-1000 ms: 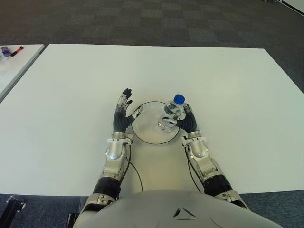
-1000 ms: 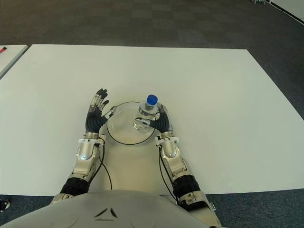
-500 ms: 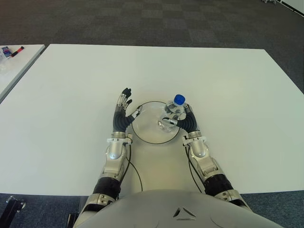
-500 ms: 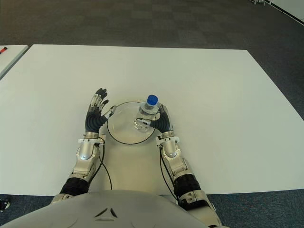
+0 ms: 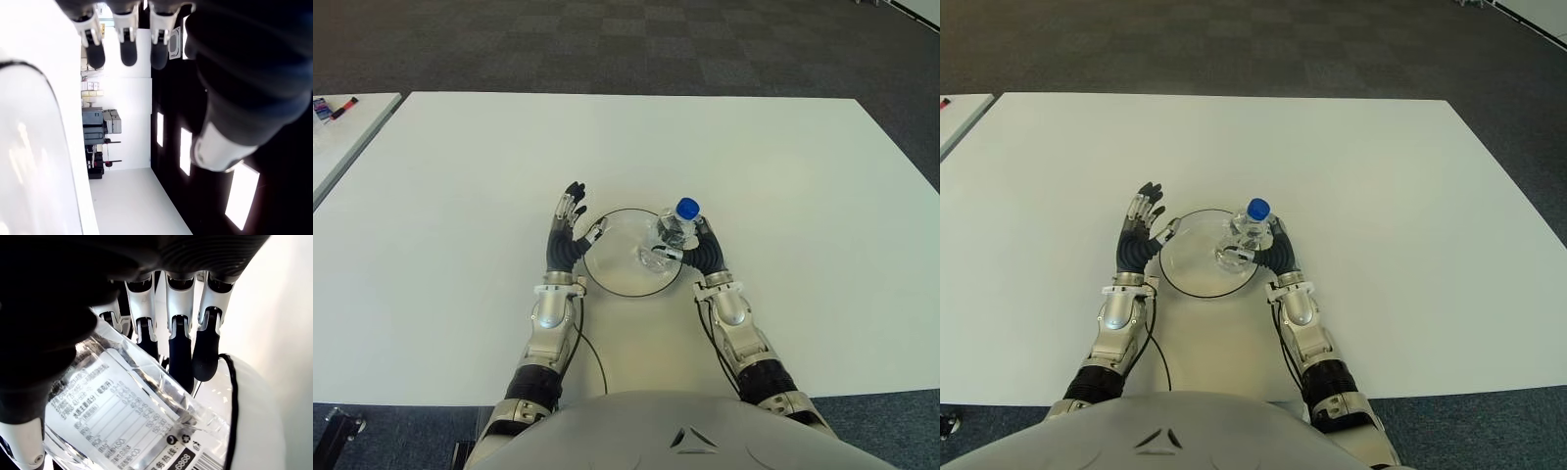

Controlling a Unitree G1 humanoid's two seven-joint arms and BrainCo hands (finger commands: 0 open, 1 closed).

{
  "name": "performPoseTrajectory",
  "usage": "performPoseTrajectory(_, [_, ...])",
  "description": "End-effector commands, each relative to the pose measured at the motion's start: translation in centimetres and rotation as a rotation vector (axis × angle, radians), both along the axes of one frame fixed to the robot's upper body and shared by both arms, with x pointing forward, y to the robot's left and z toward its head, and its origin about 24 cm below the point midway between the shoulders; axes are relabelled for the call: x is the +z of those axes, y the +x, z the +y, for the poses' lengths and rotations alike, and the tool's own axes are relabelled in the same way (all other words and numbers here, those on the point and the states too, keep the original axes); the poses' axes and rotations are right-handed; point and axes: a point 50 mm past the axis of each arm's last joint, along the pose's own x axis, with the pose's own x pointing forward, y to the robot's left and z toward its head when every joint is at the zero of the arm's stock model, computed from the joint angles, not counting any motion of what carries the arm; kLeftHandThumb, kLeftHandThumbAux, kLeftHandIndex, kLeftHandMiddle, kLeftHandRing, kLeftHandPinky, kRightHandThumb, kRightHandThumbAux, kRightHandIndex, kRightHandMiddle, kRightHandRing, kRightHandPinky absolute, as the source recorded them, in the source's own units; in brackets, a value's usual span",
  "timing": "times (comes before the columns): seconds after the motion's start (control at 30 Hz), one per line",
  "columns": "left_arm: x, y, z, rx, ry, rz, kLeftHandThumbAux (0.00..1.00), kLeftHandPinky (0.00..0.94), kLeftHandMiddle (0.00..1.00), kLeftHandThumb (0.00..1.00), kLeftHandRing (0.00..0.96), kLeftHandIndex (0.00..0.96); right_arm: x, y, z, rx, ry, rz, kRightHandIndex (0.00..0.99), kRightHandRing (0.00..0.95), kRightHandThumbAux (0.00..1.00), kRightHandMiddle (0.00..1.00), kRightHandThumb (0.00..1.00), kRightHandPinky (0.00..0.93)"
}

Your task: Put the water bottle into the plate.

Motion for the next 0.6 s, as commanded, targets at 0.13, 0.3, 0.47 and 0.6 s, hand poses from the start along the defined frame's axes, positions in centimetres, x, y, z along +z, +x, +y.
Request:
performPoseTrajectory(0.13, [0.01, 0.01, -1.16, -0.005, -0.03, 0.008, 0.848, 0.143, 0.118, 0.304, 0.105, 0.086, -1.31, -0.66, -0.4, -0.006, -0.008, 0.076, 0.381, 0.441, 0.686, 0.48, 0.836, 0.478])
performPoseTrajectory(0.3, [0.03, 0.02, -1.2, -0.009, -0.029, 0.009, 0.844, 0.132, 0.114, 0.296, 0.1, 0.079, -1.28, -0.68, -0.44, -0.006, -0.012, 0.072, 0.373, 0.463, 0.687, 0.485, 0.834, 0.512])
performPoseTrajectory(0.47, [0.02, 0.02, -1.22, -0.01, -0.03, 0.013, 0.842, 0.13, 0.11, 0.291, 0.096, 0.078, -1.26, -0.67, -0.48, -0.004, -0.015, 0.07, 0.368, 0.47, 0.688, 0.487, 0.831, 0.516])
performPoseTrajectory(0.6, [0.03, 0.03, -1.22, -0.011, -0.029, 0.016, 0.84, 0.128, 0.11, 0.286, 0.096, 0.078, -1.26, -0.67, -0.54, 0.005, -0.022, 0.071, 0.364, 0.457, 0.689, 0.483, 0.829, 0.513])
